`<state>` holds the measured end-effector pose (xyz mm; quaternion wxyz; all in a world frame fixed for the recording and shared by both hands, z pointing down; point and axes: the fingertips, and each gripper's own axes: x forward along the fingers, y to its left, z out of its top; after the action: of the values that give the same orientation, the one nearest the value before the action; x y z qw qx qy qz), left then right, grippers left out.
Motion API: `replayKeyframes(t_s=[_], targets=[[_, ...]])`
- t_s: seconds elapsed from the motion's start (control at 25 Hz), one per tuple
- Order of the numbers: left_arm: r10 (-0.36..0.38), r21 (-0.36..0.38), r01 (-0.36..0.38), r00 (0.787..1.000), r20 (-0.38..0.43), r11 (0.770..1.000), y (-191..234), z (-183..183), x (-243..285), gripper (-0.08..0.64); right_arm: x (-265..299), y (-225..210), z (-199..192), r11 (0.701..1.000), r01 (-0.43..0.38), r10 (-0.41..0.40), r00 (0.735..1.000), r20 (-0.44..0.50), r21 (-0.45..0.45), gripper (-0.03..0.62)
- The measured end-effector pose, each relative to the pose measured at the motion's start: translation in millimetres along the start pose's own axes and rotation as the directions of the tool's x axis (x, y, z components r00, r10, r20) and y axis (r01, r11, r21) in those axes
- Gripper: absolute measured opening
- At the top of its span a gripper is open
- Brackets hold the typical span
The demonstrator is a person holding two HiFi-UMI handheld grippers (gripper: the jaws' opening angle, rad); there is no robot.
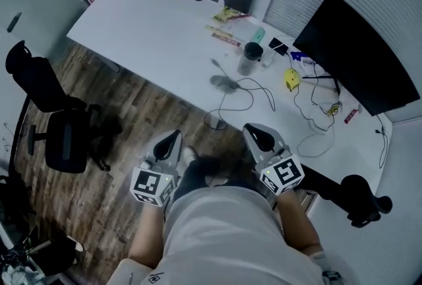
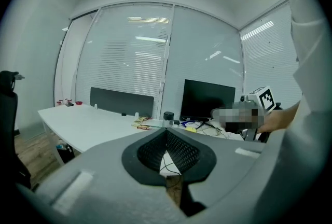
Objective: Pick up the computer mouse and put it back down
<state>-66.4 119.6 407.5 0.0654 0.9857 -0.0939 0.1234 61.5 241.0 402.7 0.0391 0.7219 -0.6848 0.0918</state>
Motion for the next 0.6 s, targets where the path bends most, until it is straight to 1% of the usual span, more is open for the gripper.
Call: replayKeyframes(t_s=[0.32, 0.44, 0.6], targets=[[-0.083, -0.027, 0.083, 0.996, 0.024, 0.996, 85, 18, 29, 0.009, 82, -4, 18, 0.997, 0.073, -0.073, 0.997, -0.04, -0.016, 0.015], [-0.106, -0.032, 0.106, 0.994, 0.02, 0.994, 112, 19, 34, 0.009, 107, -3, 22, 0.996, 0.092, -0.093, 0.994, -0.058, -0.018, 0.015], [-0.12, -0.045, 0.12, 0.993, 0.005, 0.992, 137, 13, 39, 0.009, 132, -4, 19, 0.994, 0.103, -0.105, 0.99, -0.09, -0.027, 0.017]])
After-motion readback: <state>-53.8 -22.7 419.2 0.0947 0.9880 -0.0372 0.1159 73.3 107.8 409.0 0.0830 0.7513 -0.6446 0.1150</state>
